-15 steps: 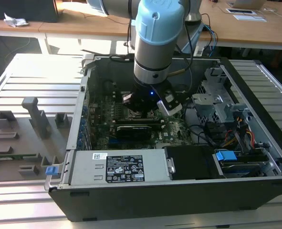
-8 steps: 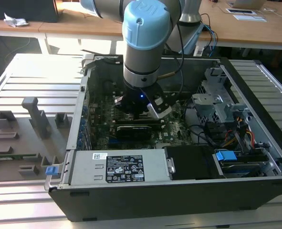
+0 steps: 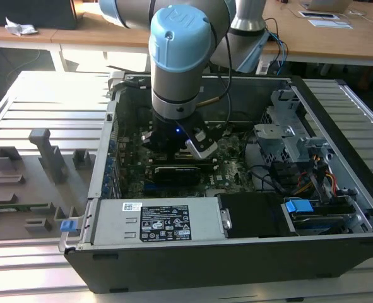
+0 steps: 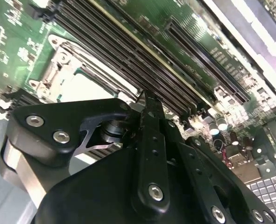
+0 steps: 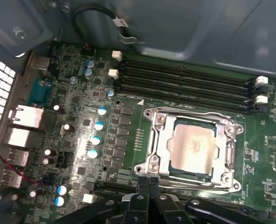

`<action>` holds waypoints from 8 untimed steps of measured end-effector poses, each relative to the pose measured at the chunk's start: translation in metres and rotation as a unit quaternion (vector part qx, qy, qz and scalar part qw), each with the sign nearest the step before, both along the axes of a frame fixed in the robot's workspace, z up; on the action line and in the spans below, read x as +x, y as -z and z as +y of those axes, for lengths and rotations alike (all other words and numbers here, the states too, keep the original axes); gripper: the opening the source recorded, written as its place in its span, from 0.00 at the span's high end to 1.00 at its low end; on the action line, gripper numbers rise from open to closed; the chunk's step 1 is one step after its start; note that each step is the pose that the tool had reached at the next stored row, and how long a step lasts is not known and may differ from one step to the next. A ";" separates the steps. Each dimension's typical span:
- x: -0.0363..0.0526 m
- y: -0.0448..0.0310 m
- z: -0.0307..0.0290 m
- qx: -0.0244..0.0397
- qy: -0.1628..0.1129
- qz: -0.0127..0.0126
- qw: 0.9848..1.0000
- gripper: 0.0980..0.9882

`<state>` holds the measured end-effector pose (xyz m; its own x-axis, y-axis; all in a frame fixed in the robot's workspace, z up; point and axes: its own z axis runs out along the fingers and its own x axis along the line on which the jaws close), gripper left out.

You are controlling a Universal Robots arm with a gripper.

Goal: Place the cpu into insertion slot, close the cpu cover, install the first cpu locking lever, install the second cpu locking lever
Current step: 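Install the second cpu locking lever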

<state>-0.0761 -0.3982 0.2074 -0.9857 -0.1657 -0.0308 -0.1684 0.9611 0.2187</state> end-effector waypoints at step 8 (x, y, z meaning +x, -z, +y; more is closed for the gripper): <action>-0.0079 0.0046 -0.0001 0.000 0.000 0.000 1.000 0.99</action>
